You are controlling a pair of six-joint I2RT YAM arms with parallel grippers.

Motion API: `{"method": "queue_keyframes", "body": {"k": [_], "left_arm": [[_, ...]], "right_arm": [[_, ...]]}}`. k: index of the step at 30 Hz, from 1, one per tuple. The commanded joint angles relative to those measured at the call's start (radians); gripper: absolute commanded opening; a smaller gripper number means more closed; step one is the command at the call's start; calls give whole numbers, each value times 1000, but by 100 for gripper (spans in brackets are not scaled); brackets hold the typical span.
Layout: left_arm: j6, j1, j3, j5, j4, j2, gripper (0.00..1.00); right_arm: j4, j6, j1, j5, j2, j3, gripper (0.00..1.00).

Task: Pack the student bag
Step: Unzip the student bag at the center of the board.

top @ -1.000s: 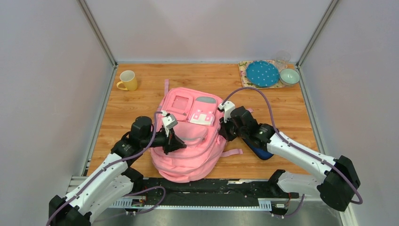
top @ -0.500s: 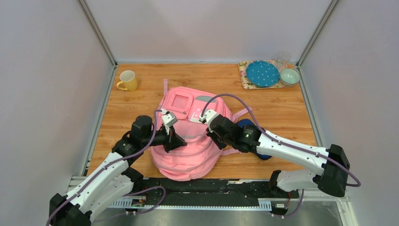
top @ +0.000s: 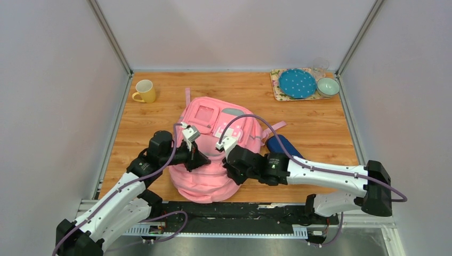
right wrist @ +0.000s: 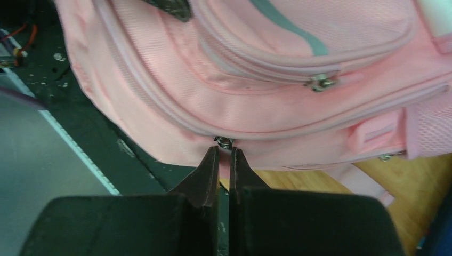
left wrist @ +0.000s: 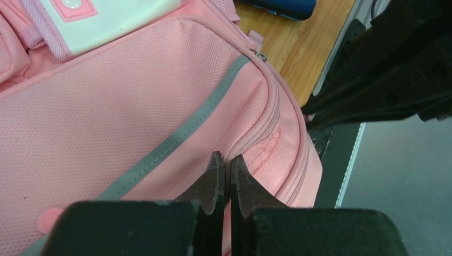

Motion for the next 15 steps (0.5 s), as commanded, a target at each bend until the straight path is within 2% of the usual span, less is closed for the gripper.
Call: {"method": "queue_keyframes", "body": {"k": [1, 7, 12, 15], "left_arm": [[-48, 12, 59, -89, 117, 3, 0], [-75, 12, 65, -108, 97, 2, 0], [-150, 11, 47, -112, 129, -18, 0], [-170, 12, 36, -138, 138, -43, 0]], "right_arm": [[322, 201, 111, -126, 44, 31, 0], [394, 281, 180, -27, 92, 68, 0], [442, 353, 183, 78, 144, 76, 0], [431, 350, 185, 67, 179, 102, 0]]}}
